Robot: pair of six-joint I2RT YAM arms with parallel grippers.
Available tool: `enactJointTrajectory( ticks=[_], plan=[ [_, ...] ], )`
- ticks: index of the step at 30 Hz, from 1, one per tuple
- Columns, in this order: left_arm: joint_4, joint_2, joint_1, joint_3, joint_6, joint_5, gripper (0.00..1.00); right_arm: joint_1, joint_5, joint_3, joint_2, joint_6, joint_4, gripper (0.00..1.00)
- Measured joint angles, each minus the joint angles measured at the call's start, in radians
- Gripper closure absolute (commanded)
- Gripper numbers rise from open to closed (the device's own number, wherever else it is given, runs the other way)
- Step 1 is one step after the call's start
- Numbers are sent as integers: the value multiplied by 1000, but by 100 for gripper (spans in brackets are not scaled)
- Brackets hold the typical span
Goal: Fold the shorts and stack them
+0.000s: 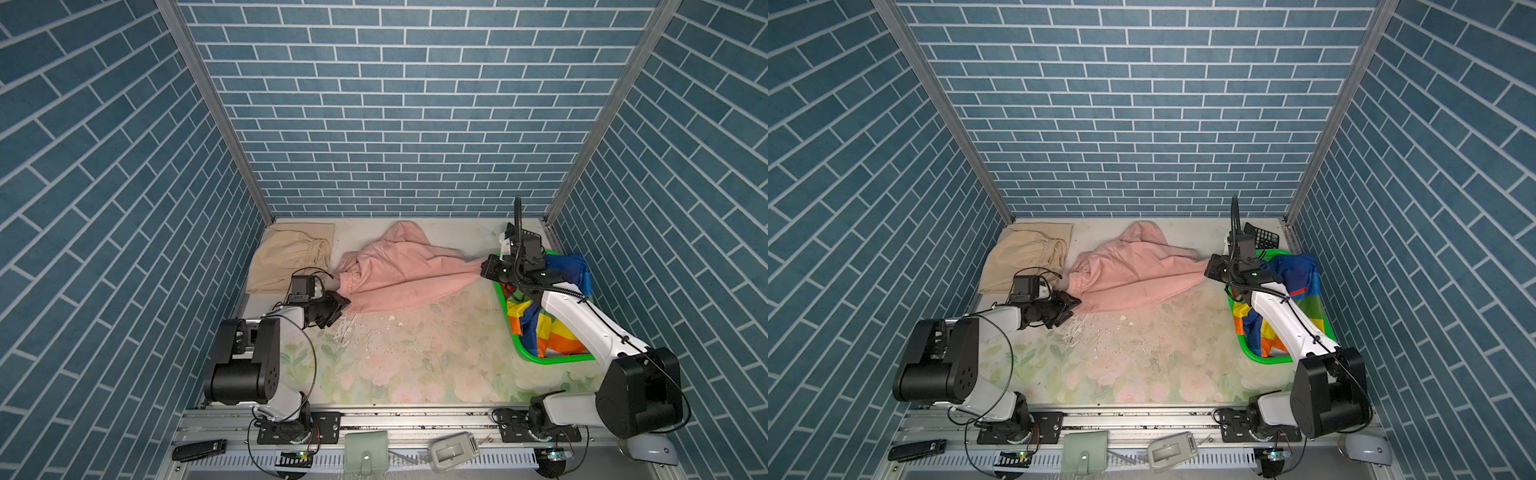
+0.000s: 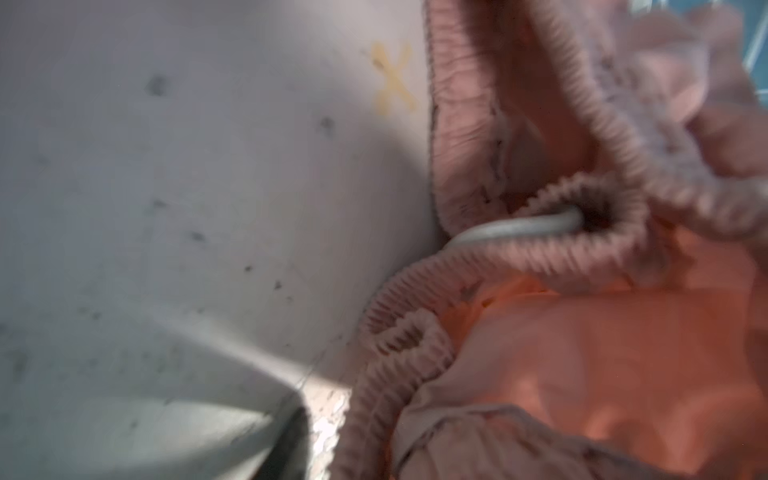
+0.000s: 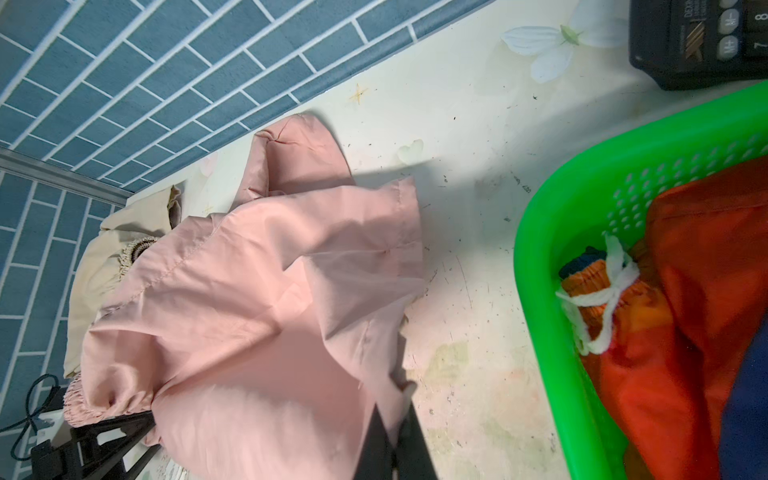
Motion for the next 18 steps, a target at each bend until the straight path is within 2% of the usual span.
enactJointTrajectory(
  ticks=[10, 14, 17, 18],
  plan=[
    [44, -151, 0, -126, -44, 19, 33, 0, -6, 0, 13, 0, 20, 100],
    [84, -154, 0, -180, -70, 14, 44, -1, -9, 0, 17, 0, 27, 100],
    [114, -153, -3, -196, -85, 5, 43, -1, -14, 0, 18, 0, 34, 100],
    [122, -154, -5, -200, -88, 4, 39, -1, -14, 0, 18, 0, 35, 100]
  ],
)
